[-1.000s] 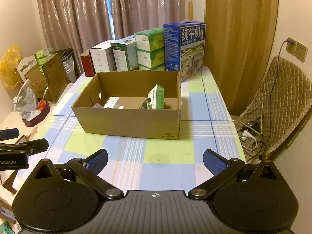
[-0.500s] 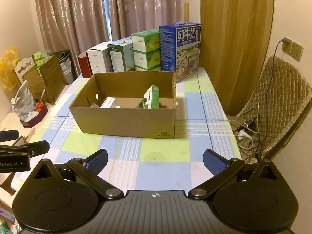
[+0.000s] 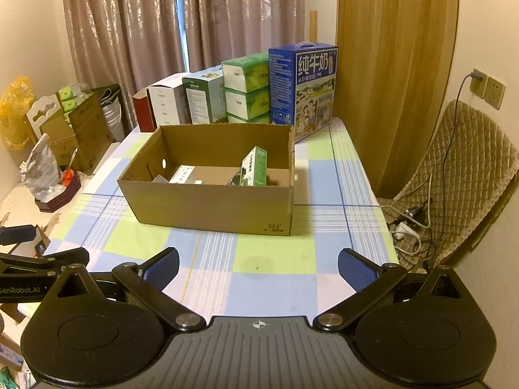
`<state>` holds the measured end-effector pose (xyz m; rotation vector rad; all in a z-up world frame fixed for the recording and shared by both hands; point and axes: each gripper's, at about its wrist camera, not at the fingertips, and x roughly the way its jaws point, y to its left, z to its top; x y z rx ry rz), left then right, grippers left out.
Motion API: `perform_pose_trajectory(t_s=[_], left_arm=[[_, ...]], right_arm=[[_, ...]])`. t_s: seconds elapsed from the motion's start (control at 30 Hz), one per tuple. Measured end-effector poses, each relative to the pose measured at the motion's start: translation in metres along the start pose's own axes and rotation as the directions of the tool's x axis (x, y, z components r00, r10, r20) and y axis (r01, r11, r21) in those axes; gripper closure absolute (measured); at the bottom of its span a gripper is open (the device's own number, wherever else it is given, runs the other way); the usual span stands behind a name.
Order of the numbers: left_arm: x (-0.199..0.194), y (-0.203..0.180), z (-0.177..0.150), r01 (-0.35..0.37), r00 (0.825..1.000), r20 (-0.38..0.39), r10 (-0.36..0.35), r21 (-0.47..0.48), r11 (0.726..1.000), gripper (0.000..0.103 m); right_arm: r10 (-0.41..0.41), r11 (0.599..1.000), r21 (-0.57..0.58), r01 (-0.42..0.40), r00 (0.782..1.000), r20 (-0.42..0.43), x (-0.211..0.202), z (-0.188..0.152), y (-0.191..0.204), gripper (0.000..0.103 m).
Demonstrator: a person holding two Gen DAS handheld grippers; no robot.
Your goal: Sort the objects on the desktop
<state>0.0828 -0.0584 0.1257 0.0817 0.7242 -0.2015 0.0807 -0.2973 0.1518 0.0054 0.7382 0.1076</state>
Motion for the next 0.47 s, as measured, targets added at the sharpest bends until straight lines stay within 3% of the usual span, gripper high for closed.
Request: perform_pose_trajectory(t_s=[0.47], left_arm=[[-0.0043,0.0016,-0.0025,0.023,0.999,0.038,-0.022,-0.027,0.999,0.0]], right_arm=[[0.003,1.0,-0.001,-0.003,1.0,-0.005,0.0018,-0.0008,0.0026,0.002]])
